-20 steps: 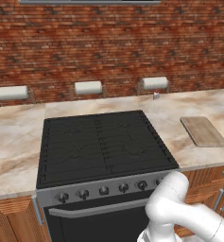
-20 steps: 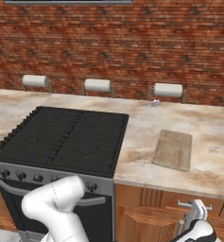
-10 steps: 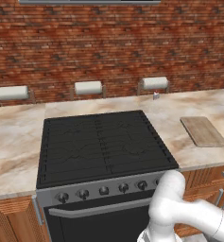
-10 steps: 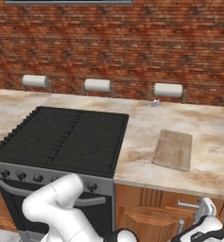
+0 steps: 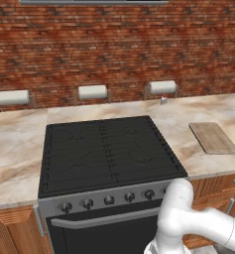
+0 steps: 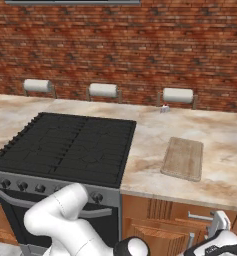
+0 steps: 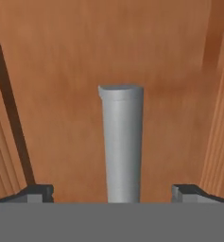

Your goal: Open the drawer on the right and place the cutting tools on the cutting board.

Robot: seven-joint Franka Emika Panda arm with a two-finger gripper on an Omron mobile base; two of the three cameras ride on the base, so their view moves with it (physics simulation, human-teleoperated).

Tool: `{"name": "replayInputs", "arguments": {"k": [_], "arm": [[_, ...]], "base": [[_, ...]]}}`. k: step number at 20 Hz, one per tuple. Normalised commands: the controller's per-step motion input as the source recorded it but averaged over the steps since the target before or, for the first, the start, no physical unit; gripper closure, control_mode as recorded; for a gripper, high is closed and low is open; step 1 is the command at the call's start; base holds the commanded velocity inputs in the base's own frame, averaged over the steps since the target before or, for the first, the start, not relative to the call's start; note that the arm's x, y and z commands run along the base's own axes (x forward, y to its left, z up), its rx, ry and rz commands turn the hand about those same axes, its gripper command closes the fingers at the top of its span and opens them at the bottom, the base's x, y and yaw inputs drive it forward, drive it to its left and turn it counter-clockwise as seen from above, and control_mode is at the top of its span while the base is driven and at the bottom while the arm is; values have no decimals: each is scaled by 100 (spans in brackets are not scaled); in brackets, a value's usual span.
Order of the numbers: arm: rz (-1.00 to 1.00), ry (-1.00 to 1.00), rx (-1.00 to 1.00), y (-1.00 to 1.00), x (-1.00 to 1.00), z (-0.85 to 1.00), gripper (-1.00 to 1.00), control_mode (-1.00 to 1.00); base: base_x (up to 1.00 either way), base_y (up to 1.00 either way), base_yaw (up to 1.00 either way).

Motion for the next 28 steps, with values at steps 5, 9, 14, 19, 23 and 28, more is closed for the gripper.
{"name": "replayInputs", "arguments": {"k": [5, 9, 14, 19, 23, 28], "arm": [[0, -23, 0, 2, 0, -40, -100, -100], [0, -28, 0, 0, 0, -39, -100, -100], [0, -24, 0, 0, 0, -50, -100, -100], [0, -16, 0, 0, 0, -57, -100, -100], [0, -8, 0, 0, 0, -58, -100, -100], [0, -6, 0, 0, 0, -53, -100, -100]], "base": [[0, 0, 0], [0, 0, 0], [0, 0, 0], [0, 0, 0], [0, 0, 0], [0, 0, 0]]}}
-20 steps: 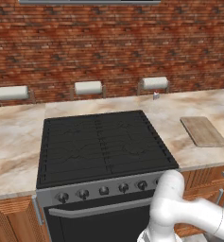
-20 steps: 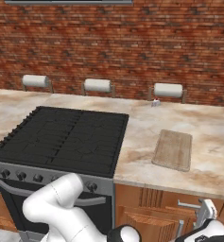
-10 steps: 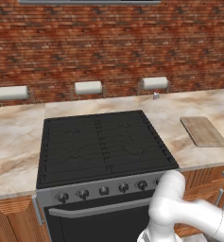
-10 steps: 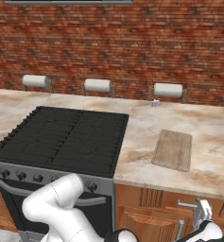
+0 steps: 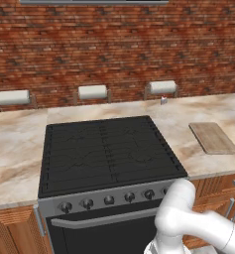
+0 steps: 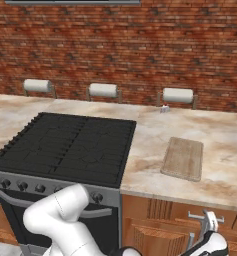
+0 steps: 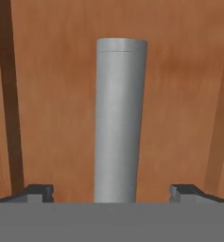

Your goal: Open the drawer on the right and place the cutting tools on the cutting board.

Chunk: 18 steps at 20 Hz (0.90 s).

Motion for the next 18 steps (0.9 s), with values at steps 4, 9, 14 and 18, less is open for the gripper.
{"name": "replayInputs", "arguments": {"k": [4, 9, 14, 18], "arm": [[0, -9, 0, 0, 0, -47, -100, -100], [0, -12, 0, 0, 5, -40, -100, -100], [0, -14, 1, 0, 14, -35, -100, -100], [0, -14, 1, 0, 17, -34, 100, -100]], "base": [[0, 0, 0], [0, 0, 0], [0, 0, 0], [0, 0, 0]]}}
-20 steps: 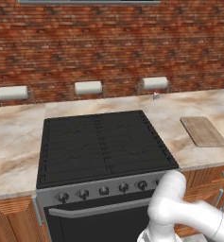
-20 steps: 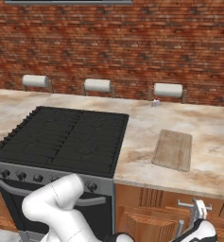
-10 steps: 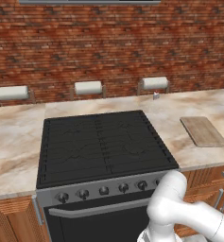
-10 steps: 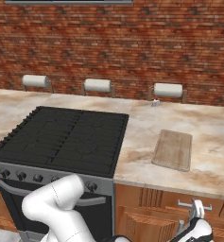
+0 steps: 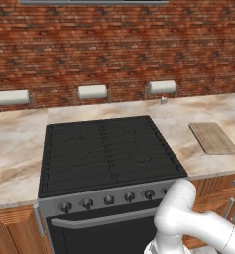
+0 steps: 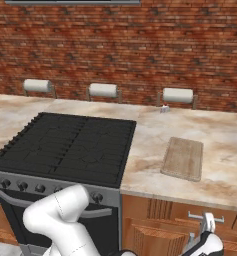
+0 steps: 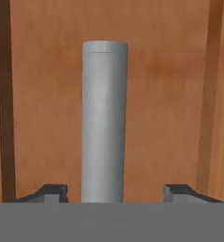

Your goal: Open the drawer on the right and place the cutting tools on the cutting board.

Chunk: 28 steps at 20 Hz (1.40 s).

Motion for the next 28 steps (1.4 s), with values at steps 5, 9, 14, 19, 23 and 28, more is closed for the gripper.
{"name": "replayInputs", "arguments": {"k": [5, 9, 14, 19, 23, 28], "arm": [[0, -12, 0, 0, 18, -24, 100, -100], [0, -6, 0, -1, 14, -6, 100, -100], [0, -1, 0, -5, 10, 0, 100, -100], [0, 0, 0, -7, 12, 0, 100, -100], [0, 0, 0, -6, 1, 0, 100, -100], [0, 0, 0, -7, -8, 0, 100, -100]], "base": [[0, 0, 0], [0, 0, 0], [0, 0, 0], [0, 0, 0], [0, 0, 0], [0, 0, 0]]}}
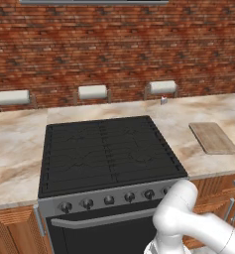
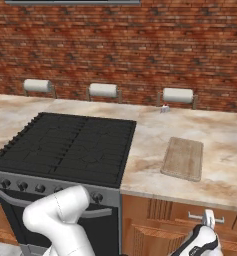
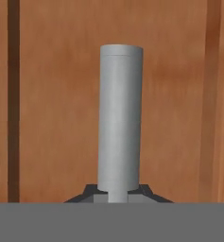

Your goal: Open the drawer on the right and place the cutting tools on the cutting board.

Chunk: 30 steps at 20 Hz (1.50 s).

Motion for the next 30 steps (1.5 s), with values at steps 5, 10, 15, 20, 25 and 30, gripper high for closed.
{"name": "replayInputs", "arguments": {"k": [5, 10, 15, 20, 25, 30], "arm": [[0, -3, 0, -16, -41, 0, 100, -100], [0, -6, 0, -23, -59, 0, 100, -100], [0, -6, 0, -33, -74, 0, 100, -100], [0, -5, 0, -43, -90, 0, 100, -100], [0, -2, 0, -52, -98, 0, 100, -100], [0, -1, 0, -52, -100, 0, 100, -100]], "base": [[0, 0, 0], [0, 0, 0], [0, 0, 0], [0, 0, 0], [0, 0, 0], [0, 0, 0]]}}
